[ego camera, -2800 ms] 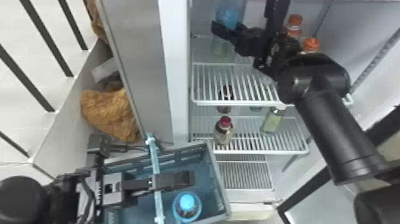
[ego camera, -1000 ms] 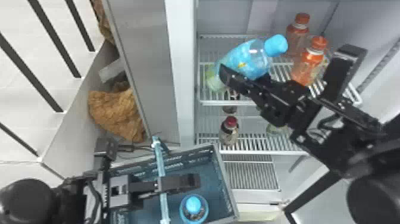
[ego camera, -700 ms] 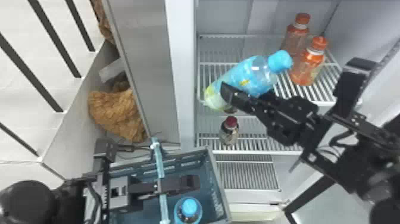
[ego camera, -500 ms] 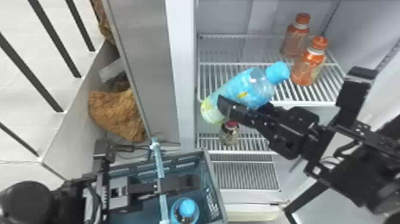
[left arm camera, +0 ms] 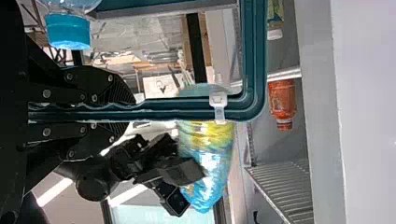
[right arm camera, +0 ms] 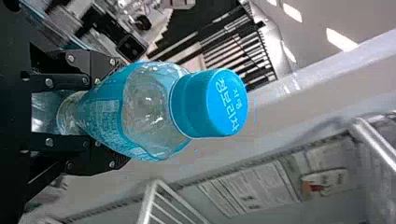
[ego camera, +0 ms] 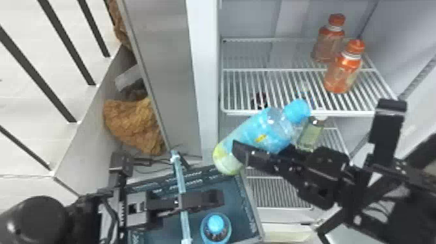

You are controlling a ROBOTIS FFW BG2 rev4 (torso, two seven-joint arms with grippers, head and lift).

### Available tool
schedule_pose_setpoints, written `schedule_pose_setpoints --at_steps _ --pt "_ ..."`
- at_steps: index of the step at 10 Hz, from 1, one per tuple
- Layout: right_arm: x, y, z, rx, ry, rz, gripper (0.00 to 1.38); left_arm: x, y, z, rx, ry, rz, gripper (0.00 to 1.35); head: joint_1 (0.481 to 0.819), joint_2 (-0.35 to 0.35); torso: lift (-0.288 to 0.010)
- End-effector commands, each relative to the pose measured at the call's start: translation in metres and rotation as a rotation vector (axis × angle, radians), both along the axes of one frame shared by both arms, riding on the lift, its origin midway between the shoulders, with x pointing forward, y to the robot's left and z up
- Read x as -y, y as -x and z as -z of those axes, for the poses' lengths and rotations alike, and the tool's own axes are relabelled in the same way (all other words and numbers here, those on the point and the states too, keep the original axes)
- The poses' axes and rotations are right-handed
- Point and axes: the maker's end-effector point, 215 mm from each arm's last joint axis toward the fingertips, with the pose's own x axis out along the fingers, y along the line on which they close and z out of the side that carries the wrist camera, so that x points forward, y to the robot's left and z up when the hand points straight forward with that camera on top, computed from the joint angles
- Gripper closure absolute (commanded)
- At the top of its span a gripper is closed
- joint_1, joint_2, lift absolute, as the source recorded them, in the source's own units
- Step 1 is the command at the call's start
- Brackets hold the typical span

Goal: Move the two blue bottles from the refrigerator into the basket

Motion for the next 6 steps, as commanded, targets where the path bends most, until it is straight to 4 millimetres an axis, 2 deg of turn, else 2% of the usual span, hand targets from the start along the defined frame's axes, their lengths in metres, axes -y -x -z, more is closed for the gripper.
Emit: schedule_pose_setpoints --at_steps 1,6 --pt "-0.007 0.016 0.013 -0.055 0.003 -0.024 1.26 0.000 0.001 -0.001 -0.001 0.004 0.003 1.20 0.695 0.036 -0.010" --pt "-0.006 0.027 0.062 -0.184 0.029 -0.030 1.26 0.004 0.002 -0.007 0.004 0.024 0.016 1.20 0.695 0.052 -0.010"
